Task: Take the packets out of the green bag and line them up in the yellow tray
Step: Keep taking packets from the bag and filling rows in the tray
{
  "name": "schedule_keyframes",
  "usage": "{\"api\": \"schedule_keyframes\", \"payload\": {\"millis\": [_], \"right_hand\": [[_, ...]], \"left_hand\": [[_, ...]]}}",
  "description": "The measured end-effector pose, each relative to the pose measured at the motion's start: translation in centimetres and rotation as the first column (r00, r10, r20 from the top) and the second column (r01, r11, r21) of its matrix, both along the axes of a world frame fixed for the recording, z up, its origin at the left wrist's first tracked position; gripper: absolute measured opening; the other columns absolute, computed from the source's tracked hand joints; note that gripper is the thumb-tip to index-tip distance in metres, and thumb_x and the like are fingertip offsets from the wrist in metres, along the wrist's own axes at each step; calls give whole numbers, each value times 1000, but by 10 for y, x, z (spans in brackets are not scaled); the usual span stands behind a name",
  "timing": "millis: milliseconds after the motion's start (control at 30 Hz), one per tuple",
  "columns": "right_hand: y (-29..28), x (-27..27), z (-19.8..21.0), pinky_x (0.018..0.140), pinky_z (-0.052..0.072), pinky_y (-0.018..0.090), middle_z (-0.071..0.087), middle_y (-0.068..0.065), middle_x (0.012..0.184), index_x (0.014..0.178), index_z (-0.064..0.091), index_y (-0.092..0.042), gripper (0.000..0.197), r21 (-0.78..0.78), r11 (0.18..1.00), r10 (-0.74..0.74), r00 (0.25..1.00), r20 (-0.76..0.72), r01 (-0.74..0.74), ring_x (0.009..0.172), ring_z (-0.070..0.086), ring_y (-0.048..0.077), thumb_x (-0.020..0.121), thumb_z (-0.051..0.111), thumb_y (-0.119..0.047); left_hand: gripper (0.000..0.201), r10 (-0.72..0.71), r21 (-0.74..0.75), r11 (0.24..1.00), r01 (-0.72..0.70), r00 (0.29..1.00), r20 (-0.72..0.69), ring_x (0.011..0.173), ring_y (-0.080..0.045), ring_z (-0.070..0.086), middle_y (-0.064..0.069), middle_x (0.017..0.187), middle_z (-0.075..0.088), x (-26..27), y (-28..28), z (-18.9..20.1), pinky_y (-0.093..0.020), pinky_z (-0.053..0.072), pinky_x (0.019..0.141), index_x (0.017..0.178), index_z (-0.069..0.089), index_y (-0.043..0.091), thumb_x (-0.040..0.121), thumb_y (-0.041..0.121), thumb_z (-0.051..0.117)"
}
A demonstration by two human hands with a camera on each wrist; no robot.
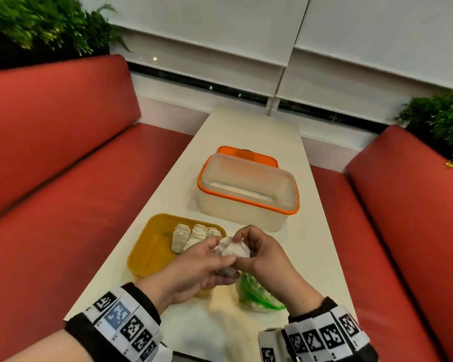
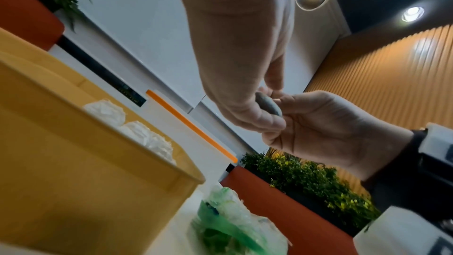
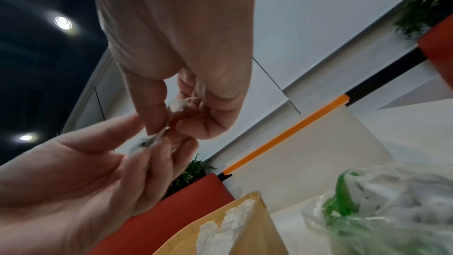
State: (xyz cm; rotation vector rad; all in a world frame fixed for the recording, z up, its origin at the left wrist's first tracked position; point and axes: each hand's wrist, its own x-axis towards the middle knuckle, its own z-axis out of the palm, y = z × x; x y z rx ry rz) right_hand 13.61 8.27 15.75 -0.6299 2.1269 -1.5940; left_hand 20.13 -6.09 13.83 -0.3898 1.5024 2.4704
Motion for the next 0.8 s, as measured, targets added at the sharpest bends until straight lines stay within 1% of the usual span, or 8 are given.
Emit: {"api": "schedule_keyframes", "payload": {"millis": [67,133,233,300,433,533,667,800], "right_hand": [[-6,0,-1,59,46,22,57,-8,66,98,61,-16,39,30,999,-25,1000,14,24,63,54,10,69,73,7],[-13,-2,-1,57,44,22,56,0,69,101,64,-18,34,48,998,-41,998,49,39,66,55,14,75,71,1],[-24,-6,-1,52,40,18,59,1,65,90,67,-12,12,131,990,-48,999,23,45,61,57,13,80,69,-5],[-35,-7,-1,50,38,14,58,-3,61,80,67,-11,4,251,967,-32,996,-78,51,57,53,9,80,70,-9],[-60,-5,4,51,34,13,51,-10,59,68,59,-25,16,437,899,141,949,-283,-4,54,43,3,78,70,-17],[-81,-4,11,52,34,18,52,-8,61,68,58,-21,16,506,858,283,904,-319,-90,55,42,5,82,66,-18],[-107,-12,19,51,34,15,54,-8,61,71,63,-20,13,539,839,325,865,-384,-76,56,45,5,84,66,-19],[-129,-23,16,57,39,22,61,-1,72,81,70,-13,9,574,817,348,843,-410,-58,65,51,11,86,64,-18]], "left_hand": [[40,34,-81,996,-36,999,-26,74,-20,67,-13,90,69,3,-6,-3,-29,57,67,123,49,10,86,0,61],[37,63,-153,986,-68,997,-42,75,-20,67,-12,91,71,5,-12,-4,-29,58,67,119,52,11,86,-4,60],[34,86,-238,966,-99,994,-63,75,-19,68,-12,94,70,8,-22,-5,-29,58,68,111,56,14,85,-8,59],[34,100,-285,952,-114,993,-62,75,-19,69,-13,94,69,10,-29,-7,-31,59,69,107,56,17,85,-9,59],[32,132,-355,923,-145,989,-61,71,-19,67,-12,90,69,12,-46,-14,-32,57,67,106,58,13,83,-9,59],[27,153,-371,913,-172,985,-81,67,-20,65,-10,81,67,15,-62,-16,-34,57,67,97,59,12,82,-11,57],[14,238,-335,909,-250,968,-78,78,-22,69,-13,93,69,16,-86,-22,-35,59,73,102,60,8,90,3,58],[13,390,-325,866,-381,920,-41,82,-21,70,-12,96,68,18,-110,-33,-30,58,73,102,59,14,98,11,47]]}}
